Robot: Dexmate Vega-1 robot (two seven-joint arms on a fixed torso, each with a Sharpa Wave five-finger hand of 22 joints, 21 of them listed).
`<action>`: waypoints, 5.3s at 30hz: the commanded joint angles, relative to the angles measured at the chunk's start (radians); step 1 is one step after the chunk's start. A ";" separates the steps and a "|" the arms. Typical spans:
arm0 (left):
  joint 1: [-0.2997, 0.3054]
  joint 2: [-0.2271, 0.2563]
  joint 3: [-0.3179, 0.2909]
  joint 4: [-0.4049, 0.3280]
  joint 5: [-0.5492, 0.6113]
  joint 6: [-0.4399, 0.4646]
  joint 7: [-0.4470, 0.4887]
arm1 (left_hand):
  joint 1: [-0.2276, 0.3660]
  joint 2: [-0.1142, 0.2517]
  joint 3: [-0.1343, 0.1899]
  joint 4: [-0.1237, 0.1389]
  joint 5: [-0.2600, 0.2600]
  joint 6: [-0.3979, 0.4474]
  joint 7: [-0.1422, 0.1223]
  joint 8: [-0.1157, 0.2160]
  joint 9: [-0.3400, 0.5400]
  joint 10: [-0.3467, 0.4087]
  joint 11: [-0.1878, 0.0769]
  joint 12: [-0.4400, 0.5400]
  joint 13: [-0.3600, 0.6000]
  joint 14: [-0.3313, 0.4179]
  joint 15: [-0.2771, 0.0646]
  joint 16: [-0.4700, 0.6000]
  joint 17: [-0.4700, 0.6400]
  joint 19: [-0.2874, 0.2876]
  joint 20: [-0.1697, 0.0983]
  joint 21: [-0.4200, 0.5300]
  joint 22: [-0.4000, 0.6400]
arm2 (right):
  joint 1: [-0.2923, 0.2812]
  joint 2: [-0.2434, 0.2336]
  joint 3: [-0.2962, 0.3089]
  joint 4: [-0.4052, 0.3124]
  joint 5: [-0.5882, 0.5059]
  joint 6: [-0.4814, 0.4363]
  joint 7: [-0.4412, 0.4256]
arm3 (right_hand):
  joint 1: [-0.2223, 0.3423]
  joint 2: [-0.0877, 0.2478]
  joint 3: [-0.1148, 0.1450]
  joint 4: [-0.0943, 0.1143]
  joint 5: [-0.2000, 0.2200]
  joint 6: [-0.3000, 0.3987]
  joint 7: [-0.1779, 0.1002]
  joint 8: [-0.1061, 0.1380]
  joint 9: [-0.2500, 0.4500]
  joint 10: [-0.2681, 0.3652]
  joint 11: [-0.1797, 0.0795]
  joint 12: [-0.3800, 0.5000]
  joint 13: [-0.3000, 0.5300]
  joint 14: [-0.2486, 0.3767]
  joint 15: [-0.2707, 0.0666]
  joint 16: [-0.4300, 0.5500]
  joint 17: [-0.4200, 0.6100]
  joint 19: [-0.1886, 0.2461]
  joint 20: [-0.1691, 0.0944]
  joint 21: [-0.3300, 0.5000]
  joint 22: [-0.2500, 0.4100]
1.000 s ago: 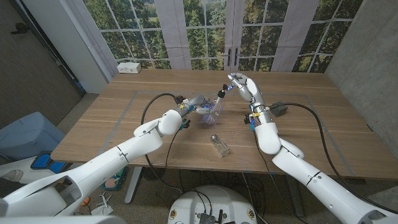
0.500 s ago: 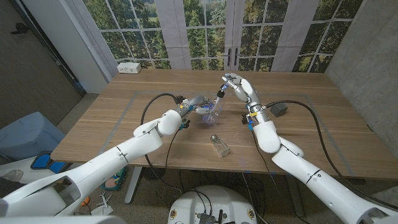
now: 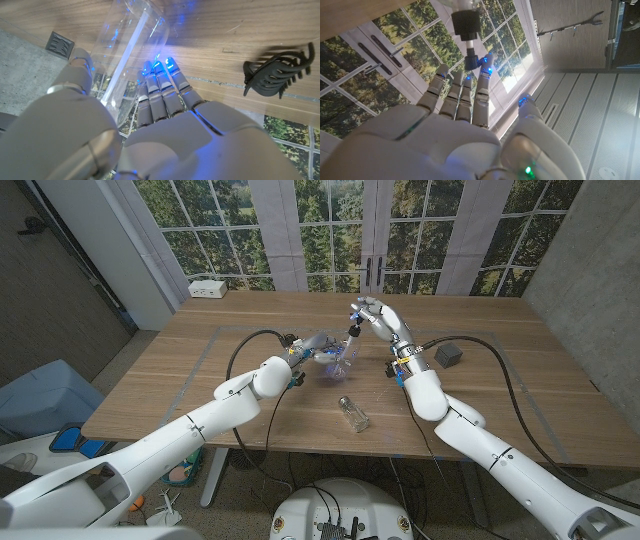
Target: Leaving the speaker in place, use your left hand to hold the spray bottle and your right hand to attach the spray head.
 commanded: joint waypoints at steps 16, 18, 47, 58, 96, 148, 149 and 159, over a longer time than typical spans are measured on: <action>-0.001 -0.003 0.003 -0.005 0.003 0.003 0.001 | 0.232 0.237 0.079 0.072 0.005 0.264 -0.076 0.006 0.003 0.139 -0.140 0.006 0.003 0.002 -0.159 -0.003 0.003 0.001 -0.001 0.010 0.000 | 0.000 -0.003 0.013 -0.012 0.027 -0.112 -0.033 | -0.008 0.001 0.007 0.003 0.000 -0.011 0.011 -0.028 -0.022 -0.023 0.000 -0.001 0.001 -0.007 0.009 -0.003 0.003 0.014 0.020 -0.001 0.004; -0.001 -0.004 0.003 -0.005 0.003 0.002 0.002 | 0.232 0.237 0.080 0.072 0.005 0.263 -0.076 0.005 0.003 0.139 -0.141 0.006 0.003 0.002 -0.158 -0.003 0.002 0.001 -0.001 0.010 0.000 | -0.003 -0.003 0.015 -0.012 0.029 -0.120 -0.038 | -0.008 0.001 0.007 0.003 0.000 -0.008 0.014 -0.029 -0.024 -0.021 0.001 0.000 0.001 -0.004 0.008 -0.002 0.003 0.016 0.020 -0.001 0.004; -0.013 -0.010 0.003 0.015 -0.002 -0.008 -0.003 | 0.233 0.237 0.080 0.072 0.005 0.265 -0.077 0.003 0.005 0.140 -0.140 0.006 0.003 0.002 -0.160 -0.003 0.003 -0.001 0.000 0.015 -0.001 | -0.031 0.011 0.027 0.032 -0.005 0.005 -0.180 | -0.008 -0.005 0.007 0.000 -0.001 0.271 0.064 0.139 0.074 0.141 0.018 0.058 0.006 0.088 -0.004 0.040 0.012 0.047 0.015 0.005 0.007; -0.011 -0.011 0.005 0.011 0.000 -0.001 -0.001 | 0.232 0.237 0.080 0.072 0.005 0.264 -0.077 0.001 0.005 0.141 -0.142 0.006 0.003 0.002 -0.160 -0.003 0.003 -0.001 -0.001 0.017 -0.001 | -0.022 -0.006 0.016 0.029 -0.003 0.066 -0.112 | 0.000 -0.006 0.010 -0.005 0.001 0.284 0.061 0.167 0.106 0.146 0.011 0.055 0.007 0.084 -0.015 0.040 0.012 0.046 -0.003 0.005 0.007; -0.003 -0.003 0.006 -0.006 0.004 0.018 0.001 | 0.232 0.236 0.080 0.072 0.005 0.266 -0.075 -0.002 0.007 0.138 -0.142 0.004 0.003 0.002 -0.160 -0.002 0.003 -0.004 0.000 0.023 -0.001 | -0.005 -0.018 0.006 -0.015 0.028 0.063 0.051 | 0.030 -0.012 0.028 -0.010 -0.004 -0.168 -0.056 -0.094 0.006 -0.079 -0.025 -0.012 -0.010 -0.029 -0.006 -0.016 -0.008 0.000 -0.001 -0.023 0.004; 0.133 -0.091 -0.078 0.132 -0.044 -0.215 0.330 | 0.201 0.236 0.079 0.086 0.009 0.235 -0.108 -0.023 0.006 0.082 -0.166 -0.016 0.003 -0.007 -0.151 -0.004 0.004 -0.019 0.009 0.028 -0.003 | -0.003 0.037 0.066 0.071 0.330 0.104 0.147 | 0.062 -0.031 0.039 -0.006 -0.021 -0.485 -0.197 -0.152 -0.205 -0.111 -0.037 -0.011 -0.053 -0.023 -0.001 -0.017 -0.021 0.018 -0.008 -0.032 0.003; 0.133 -0.092 -0.078 0.135 -0.042 -0.217 0.334 | 0.200 0.237 0.079 0.086 0.009 0.231 -0.107 -0.025 0.006 0.080 -0.166 -0.016 0.003 -0.007 -0.151 -0.004 0.005 -0.019 0.009 0.028 -0.003 | -0.003 0.038 0.067 0.071 0.336 0.100 0.148 | 0.061 -0.030 0.039 -0.005 -0.021 -0.484 -0.197 -0.152 -0.207 -0.111 -0.035 -0.011 -0.054 -0.023 -0.001 -0.017 -0.021 0.017 -0.008 -0.032 0.003; 0.136 -0.091 -0.080 0.142 -0.059 -0.206 0.313 | 0.190 0.241 0.085 0.088 0.011 0.191 -0.114 -0.046 0.001 0.021 -0.168 -0.032 0.002 -0.017 -0.145 -0.006 0.005 -0.022 0.014 0.030 -0.003 | 0.008 0.043 0.068 0.087 0.411 0.072 0.184 | 0.053 -0.028 0.036 0.000 -0.023 -0.484 -0.192 -0.153 -0.222 -0.121 -0.031 -0.013 -0.057 -0.033 0.003 -0.021 -0.022 0.009 -0.002 -0.037 0.003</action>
